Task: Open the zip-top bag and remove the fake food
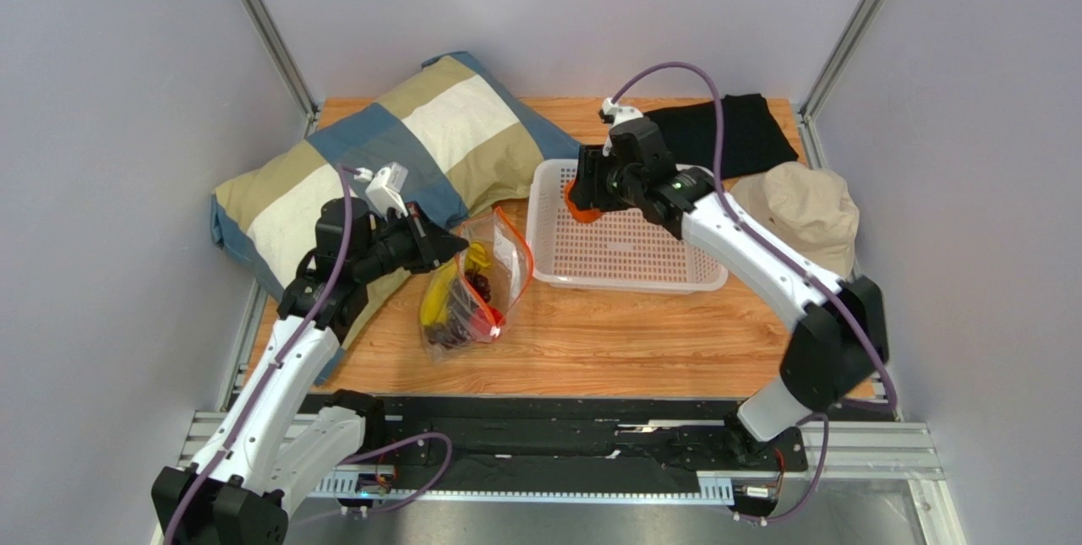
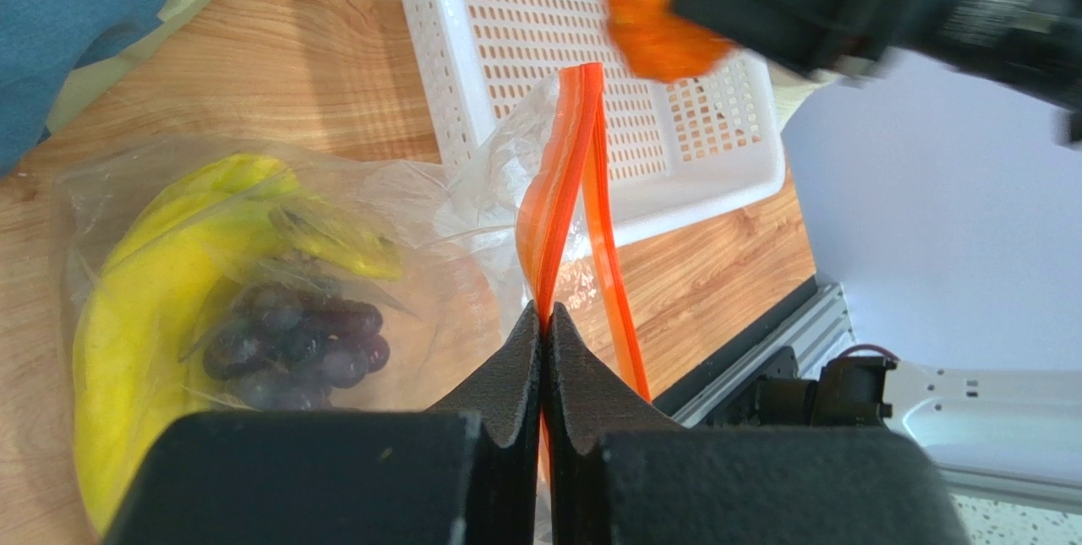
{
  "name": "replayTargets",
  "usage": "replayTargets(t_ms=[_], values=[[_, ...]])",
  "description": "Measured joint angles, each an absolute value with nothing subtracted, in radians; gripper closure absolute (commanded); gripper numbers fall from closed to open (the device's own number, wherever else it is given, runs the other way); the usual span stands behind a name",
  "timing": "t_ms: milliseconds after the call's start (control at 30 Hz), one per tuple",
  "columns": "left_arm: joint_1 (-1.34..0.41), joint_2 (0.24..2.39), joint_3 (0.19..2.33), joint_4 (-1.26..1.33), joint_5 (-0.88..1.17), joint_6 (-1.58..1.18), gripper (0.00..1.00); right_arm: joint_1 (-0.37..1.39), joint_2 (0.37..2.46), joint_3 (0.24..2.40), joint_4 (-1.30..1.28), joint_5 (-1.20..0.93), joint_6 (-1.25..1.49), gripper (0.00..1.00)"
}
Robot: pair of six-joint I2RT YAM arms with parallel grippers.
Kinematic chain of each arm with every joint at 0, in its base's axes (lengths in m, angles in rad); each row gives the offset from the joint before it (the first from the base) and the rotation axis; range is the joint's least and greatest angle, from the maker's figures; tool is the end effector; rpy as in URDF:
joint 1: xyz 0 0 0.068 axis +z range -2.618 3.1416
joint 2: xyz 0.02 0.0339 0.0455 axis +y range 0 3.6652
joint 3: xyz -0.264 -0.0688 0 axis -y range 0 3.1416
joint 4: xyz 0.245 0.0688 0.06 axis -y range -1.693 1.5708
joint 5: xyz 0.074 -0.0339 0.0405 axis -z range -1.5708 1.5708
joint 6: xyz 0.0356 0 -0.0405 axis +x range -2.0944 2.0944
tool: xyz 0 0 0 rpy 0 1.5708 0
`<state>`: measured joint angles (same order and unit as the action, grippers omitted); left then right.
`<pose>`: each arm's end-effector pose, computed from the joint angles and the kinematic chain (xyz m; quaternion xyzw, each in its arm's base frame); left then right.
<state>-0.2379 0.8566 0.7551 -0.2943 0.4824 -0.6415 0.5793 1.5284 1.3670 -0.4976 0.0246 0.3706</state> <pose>0.1849 -0.0618 0.3072 -0.0323 0.8184 -0.4090 0.4024 0.2908 0.1892 0.3300 -0.0881 0.8935 0.1915 0.3966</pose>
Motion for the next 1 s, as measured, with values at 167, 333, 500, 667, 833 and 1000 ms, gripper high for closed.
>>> replayTargets(t_ms=[167, 333, 500, 667, 833, 1000], values=[[-0.243, 0.857, 0.762, -0.295, 0.488, -0.641, 1.00, 0.495, 1.758, 1.367, -0.533, 0.078, 0.343, 0.56], [-0.249, 0.857, 0.762, -0.295, 0.488, -0.641, 1.00, 0.489, 1.818, 1.380, -0.604, 0.159, 0.308, 0.14], [-0.251, 0.858, 0.762, -0.294, 0.488, -0.641, 1.00, 0.555, 1.769, 1.404, -0.647, 0.236, 0.299, 0.14], [-0.255, 0.858, 0.762, -0.295, 0.490, -0.641, 1.00, 0.731, 1.601, 1.404, -0.677, 0.245, 0.300, 0.26], [-0.255, 0.858, 0.762, -0.295, 0.490, -0.641, 1.00, 0.915, 1.463, 1.404, -0.604, 0.077, 0.305, 0.58], [-0.256, 0.858, 0.762, -0.295, 0.493, -0.641, 1.00, 0.956, 1.528, 1.406, -0.542, -0.068, 0.313, 0.57]])
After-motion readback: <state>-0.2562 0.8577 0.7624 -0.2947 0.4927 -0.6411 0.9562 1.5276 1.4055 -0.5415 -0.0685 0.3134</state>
